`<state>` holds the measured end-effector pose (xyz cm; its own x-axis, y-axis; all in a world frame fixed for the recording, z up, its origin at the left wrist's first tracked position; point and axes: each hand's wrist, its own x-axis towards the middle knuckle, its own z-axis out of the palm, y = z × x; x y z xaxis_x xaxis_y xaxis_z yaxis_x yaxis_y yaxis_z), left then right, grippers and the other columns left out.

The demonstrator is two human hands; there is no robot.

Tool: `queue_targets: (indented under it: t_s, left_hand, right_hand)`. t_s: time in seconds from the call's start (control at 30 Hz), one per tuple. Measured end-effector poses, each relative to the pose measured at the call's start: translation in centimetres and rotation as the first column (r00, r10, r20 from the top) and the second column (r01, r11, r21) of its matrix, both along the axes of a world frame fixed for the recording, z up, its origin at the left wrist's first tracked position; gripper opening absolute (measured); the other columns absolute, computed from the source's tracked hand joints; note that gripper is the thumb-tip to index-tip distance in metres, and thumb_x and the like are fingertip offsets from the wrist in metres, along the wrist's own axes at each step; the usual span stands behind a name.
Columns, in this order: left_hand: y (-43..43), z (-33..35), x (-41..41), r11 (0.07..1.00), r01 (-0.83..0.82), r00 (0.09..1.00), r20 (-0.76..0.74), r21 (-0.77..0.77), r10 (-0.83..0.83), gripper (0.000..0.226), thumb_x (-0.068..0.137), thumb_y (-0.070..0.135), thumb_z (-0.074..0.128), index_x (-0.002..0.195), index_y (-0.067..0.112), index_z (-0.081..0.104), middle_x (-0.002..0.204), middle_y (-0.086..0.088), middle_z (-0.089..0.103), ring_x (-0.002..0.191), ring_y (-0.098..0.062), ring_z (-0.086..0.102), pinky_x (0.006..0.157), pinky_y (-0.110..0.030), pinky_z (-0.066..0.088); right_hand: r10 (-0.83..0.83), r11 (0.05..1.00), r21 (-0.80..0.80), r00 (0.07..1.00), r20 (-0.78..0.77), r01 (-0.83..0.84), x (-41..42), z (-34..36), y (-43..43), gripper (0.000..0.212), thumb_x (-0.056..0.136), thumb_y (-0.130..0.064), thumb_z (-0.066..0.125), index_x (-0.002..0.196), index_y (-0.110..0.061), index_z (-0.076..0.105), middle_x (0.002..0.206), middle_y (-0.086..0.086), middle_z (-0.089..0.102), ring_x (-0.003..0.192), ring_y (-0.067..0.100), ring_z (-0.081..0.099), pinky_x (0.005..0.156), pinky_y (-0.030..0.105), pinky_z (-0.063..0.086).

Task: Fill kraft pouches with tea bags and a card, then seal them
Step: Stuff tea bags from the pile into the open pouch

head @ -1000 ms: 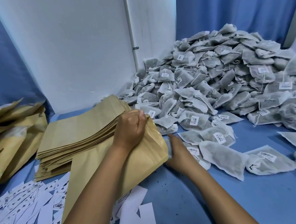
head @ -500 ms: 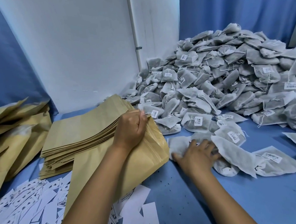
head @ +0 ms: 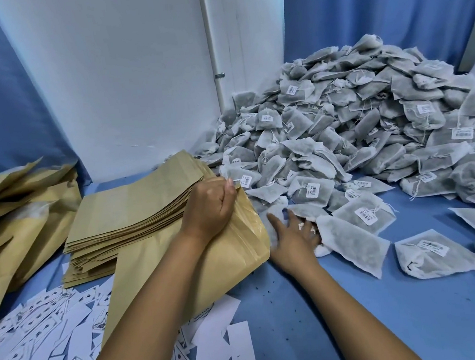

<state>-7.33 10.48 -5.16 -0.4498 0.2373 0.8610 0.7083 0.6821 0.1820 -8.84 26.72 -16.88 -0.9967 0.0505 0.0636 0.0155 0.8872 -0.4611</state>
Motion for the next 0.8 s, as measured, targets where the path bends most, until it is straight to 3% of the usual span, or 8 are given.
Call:
queue_targets:
  t_s: [0.13, 0.27, 0.37, 0.4, 0.47, 0.53, 0.7, 0.8]
  left_hand:
    - [-0.4, 0.0, 0.1, 1.0, 0.005, 1.0, 0.015, 0.009, -0.005, 0.049, 0.094, 0.012, 0.034, 0.047, 0.0, 0.043, 0.045, -0.009, 0.038, 0.044, -0.014, 0.031, 0.052, -0.02, 0.021]
    - [-0.6, -0.1, 0.1, 1.0, 0.021, 1.0, 0.012, -0.003, -0.021, 0.048, 0.093, 0.01, 0.035, 0.047, 0.002, 0.042, 0.045, -0.007, 0.036, 0.043, -0.013, 0.03, 0.053, -0.017, 0.021]
    - [-0.4, -0.2, 0.2, 1.0, 0.025, 1.0, 0.011, 0.012, -0.025, 0.046, 0.093, 0.01, 0.036, 0.047, 0.006, 0.04, 0.049, 0.001, 0.03, 0.048, -0.008, 0.025, 0.053, -0.017, 0.02]
    - [-0.3, -0.4, 0.2, 1.0, 0.027, 1.0, 0.005, 0.015, -0.027, 0.045, 0.093, 0.01, 0.036, 0.048, 0.007, 0.039, 0.052, 0.004, 0.029, 0.05, -0.006, 0.023, 0.054, -0.017, 0.019]
    - [-0.1, -0.7, 0.2, 1.0, 0.026, 1.0, -0.007, 0.017, -0.025, 0.044, 0.093, 0.009, 0.036, 0.048, 0.007, 0.038, 0.054, 0.005, 0.028, 0.053, -0.006, 0.023, 0.055, -0.017, 0.018]
    - [-0.1, -0.8, 0.0, 0.999, 0.013, 1.0, -0.001, 0.031, -0.013, 0.044, 0.093, 0.009, 0.036, 0.049, 0.006, 0.038, 0.055, 0.005, 0.028, 0.054, -0.005, 0.023, 0.055, -0.017, 0.018]
    - [-0.6, -1.2, 0.0, 0.999, -0.029, 0.999, 0.045, 0.027, 0.027, 0.043, 0.093, 0.013, 0.036, 0.051, 0.008, 0.039, 0.054, 0.003, 0.03, 0.051, -0.008, 0.026, 0.054, -0.019, 0.02]
    - [-0.7, -1.2, 0.2, 0.995, -0.025, 0.998, 0.061, 0.093, 0.019, 0.045, 0.094, 0.015, 0.034, 0.05, 0.006, 0.038, 0.052, 0.0, 0.032, 0.051, -0.008, 0.026, 0.054, -0.021, 0.02]
  right_hand:
    - [-0.214, 0.977, 0.023, 0.976, 0.045, 0.213, -0.5, -0.3, 0.1, 0.069, 0.084, -0.052, 0.052, 0.144, -0.034, 0.025, 0.158, 0.009, 0.0, 0.136, 0.042, 0.02, 0.103, 0.053, 0.029]
    - [-0.168, 0.966, 0.167, 0.972, -0.163, 0.195, 0.0, 0.0, 0.2, 0.044, 0.088, -0.018, 0.047, 0.131, -0.024, 0.043, 0.138, 0.01, 0.04, 0.115, 0.037, 0.045, 0.082, 0.039, 0.041]
    - [-0.095, 0.987, -0.157, 0.928, -0.361, 0.04, 0.3, 0.6, 1.2, 0.044, 0.081, -0.002, 0.051, 0.121, -0.019, 0.056, 0.126, 0.005, 0.053, 0.109, 0.027, 0.053, 0.08, 0.029, 0.042]
    - [-0.125, 0.908, -0.414, 0.904, -0.409, -0.062, 0.6, 1.4, 1.4, 0.041, 0.077, 0.002, 0.052, 0.112, -0.017, 0.061, 0.117, 0.003, 0.059, 0.105, 0.023, 0.056, 0.079, 0.025, 0.041]
    - [-0.188, 0.529, -0.802, 0.884, -0.427, -0.275, 1.4, 3.4, 1.7, 0.031, 0.069, 0.0, 0.049, 0.09, -0.017, 0.066, 0.093, -0.003, 0.066, 0.087, 0.011, 0.06, 0.072, 0.019, 0.043]
    - [-0.124, 0.328, -0.876, 0.904, -0.409, -0.352, 2.0, 4.7, 1.4, 0.026, 0.068, -0.005, 0.047, 0.075, -0.023, 0.065, 0.075, -0.01, 0.064, 0.072, 0.005, 0.056, 0.064, 0.016, 0.044]
    - [-0.255, 0.156, -0.915, 0.88, -0.4, -0.371, 2.5, 5.9, 1.4, 0.021, 0.063, -0.002, 0.043, 0.062, -0.013, 0.061, 0.061, -0.007, 0.059, 0.063, 0.007, 0.052, 0.056, 0.019, 0.043]
    - [-0.106, 0.343, -0.872, 0.907, -0.407, -0.351, 2.8, 7.2, -0.3, 0.017, 0.067, -0.004, 0.045, 0.062, -0.011, 0.06, 0.06, -0.008, 0.059, 0.058, 0.002, 0.052, 0.054, 0.018, 0.042]
